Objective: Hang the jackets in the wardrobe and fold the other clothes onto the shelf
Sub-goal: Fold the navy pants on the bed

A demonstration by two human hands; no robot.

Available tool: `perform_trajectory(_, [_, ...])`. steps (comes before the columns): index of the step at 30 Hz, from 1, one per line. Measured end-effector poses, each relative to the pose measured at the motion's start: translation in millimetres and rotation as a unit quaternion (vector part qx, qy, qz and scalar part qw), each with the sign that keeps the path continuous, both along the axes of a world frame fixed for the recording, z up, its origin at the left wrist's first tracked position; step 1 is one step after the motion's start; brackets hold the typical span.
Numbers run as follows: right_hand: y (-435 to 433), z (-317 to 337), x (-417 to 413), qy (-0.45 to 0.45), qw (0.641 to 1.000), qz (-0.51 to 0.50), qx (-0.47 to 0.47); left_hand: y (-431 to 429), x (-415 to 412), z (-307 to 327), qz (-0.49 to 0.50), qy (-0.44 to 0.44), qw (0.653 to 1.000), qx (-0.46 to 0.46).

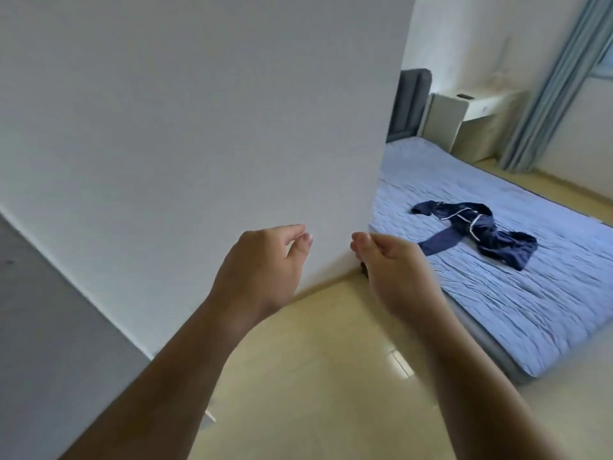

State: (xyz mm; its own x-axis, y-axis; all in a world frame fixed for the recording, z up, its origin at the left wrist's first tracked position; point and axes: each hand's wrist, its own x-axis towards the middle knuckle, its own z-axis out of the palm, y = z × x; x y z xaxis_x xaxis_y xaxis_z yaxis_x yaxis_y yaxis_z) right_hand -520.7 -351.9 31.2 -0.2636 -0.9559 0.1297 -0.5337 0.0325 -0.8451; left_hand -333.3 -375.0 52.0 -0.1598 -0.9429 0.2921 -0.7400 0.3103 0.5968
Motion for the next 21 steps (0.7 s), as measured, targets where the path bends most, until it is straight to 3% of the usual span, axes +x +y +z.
perform_trajectory(5, [10,-20,-168,0.030,0.995,-0.086,0.032,-21,-163,-27,-0.080,-0.013,0.996,0.032])
perform_trajectory(11, [12,-42,-320,0.005,0.985,-0.161,0.060,-53,-325,-52,-0.161,-0.035,0.983,0.079])
perform_trajectory(21, [-60,-76,-559,0.030,0.965,-0.241,0.102,-169,-586,-117,-0.297,-0.028,0.947,0.120])
